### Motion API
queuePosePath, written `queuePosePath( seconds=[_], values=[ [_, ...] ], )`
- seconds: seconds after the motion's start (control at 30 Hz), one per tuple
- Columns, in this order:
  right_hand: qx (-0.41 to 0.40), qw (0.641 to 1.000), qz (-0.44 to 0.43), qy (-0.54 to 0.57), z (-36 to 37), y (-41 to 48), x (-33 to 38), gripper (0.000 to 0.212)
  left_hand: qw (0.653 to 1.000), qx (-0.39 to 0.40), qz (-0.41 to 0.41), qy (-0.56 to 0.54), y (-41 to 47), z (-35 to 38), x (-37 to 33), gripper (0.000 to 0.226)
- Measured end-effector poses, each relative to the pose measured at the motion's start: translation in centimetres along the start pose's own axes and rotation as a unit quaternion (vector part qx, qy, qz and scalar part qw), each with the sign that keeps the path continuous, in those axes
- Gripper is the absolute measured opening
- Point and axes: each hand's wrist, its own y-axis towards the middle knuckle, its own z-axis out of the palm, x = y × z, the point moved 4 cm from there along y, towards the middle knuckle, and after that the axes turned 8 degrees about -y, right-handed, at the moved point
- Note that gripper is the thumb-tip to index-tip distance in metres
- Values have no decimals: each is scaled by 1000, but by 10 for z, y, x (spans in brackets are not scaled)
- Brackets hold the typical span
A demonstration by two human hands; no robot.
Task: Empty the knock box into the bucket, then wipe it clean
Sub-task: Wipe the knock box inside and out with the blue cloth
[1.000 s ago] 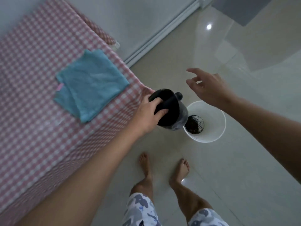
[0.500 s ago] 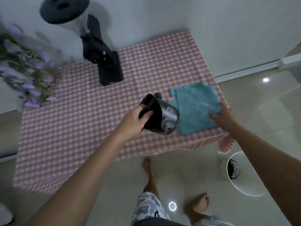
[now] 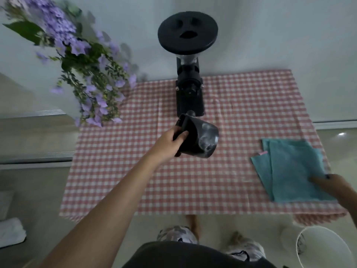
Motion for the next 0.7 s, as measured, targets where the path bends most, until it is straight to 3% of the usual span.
queuePosePath(
  seconds=[0.1, 0.27, 0.37, 0.47, 0.6, 0.7],
  values=[
    [-6, 997, -77, 20, -8, -23, 21, 29, 999, -9, -14, -29, 1, -9, 3, 22],
    [-39, 960, -260, 92, -31, -91, 88, 10, 997, -26, -22, -64, -4, -16, -2, 22],
    [3, 930, -341, 135, -37, -138, 124, 18, 996, -39, -21, -73, -7, -16, -6, 25],
    [35, 887, -419, 192, -38, -194, 162, 9, 996, -55, -14, -71, -11, -12, -16, 22],
    [50, 831, -499, 240, -22, -254, 207, 22, 993, -54, -15, -101, -16, -1, -27, 21],
    [-26, 822, -529, 208, -1, -259, 222, 27, 991, -46, -14, -126, -18, 8, -32, 27]
  ],
)
